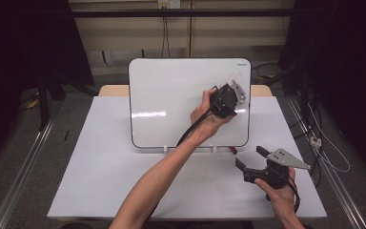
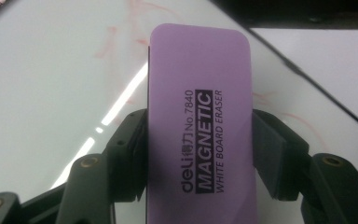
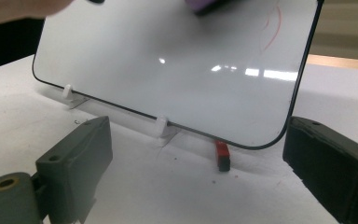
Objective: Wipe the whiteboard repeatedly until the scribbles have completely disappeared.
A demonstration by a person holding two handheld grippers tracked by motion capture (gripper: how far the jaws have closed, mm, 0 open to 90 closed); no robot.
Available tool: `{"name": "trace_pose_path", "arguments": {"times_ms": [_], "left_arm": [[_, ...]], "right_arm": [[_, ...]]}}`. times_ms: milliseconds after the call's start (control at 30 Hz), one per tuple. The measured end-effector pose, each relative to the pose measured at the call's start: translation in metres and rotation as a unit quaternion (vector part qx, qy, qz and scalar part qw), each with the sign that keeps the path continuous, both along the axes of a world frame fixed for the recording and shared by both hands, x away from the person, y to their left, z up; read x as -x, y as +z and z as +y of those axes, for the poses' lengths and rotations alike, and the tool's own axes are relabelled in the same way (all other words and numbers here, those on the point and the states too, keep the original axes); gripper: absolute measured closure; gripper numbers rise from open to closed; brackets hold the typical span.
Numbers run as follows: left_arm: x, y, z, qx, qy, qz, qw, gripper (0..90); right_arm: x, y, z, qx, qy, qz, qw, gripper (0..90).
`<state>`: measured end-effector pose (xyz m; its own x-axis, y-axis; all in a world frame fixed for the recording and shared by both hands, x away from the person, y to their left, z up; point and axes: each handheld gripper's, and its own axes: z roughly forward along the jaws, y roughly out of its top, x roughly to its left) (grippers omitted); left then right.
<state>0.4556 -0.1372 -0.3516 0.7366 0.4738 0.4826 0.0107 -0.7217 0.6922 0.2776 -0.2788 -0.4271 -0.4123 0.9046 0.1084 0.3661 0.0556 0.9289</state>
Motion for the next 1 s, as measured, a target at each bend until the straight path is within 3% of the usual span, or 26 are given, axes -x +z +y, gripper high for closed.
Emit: {"name": "trace_pose_path", "arguments": {"times_ms": [133, 233, 400, 467, 667, 733, 767, 1000], "left_arm": [[0.017, -0.021, -0.006, -0.008, -0.027, 0.003, 0.9996, 41.1], [0.03, -0.031, -0.011, -0.032, -0.042, 0.001, 0.9986, 41.1], [0.03, -0.033, -0.012, -0.042, -0.049, 0.005, 0.9979, 41.1], [0.026, -0.027, -0.012, -0.043, -0.042, 0.003, 0.9982, 41.1], [-0.002, 0.003, -0.016, -0.016, -0.001, 0.01, 0.9998, 41.1], [-0.009, 0.011, -0.017, -0.02, 0.0, 0.005, 0.9998, 41.1], [-0.014, 0.015, -0.015, -0.003, 0.008, 0.003, 1.0, 41.1], [-0.044, 0.041, 0.013, 0.048, 0.04, 0.002, 0.9981, 41.1]], "right_arm": [[0.0, 0.0, 0.0, 0.001, 0.002, -0.001, 1.0, 7.8], [-0.001, 0.0, 0.001, 0.001, 0.001, 0.0, 1.0, 7.8], [-0.001, 0.0, 0.001, 0.001, 0.002, 0.0, 1.0, 7.8], [-0.001, 0.0, 0.001, 0.001, 0.002, -0.001, 1.0, 7.8], [-0.001, -0.001, 0.0, -0.001, 0.0, 0.002, 1.0, 7.8], [-0.001, -0.001, 0.0, -0.002, 0.0, 0.003, 1.0, 7.8], [-0.001, -0.001, 0.0, -0.002, 0.001, 0.002, 1.0, 7.8], [0.0, -0.002, -0.003, -0.006, -0.001, 0.002, 1.0, 7.9]]}}
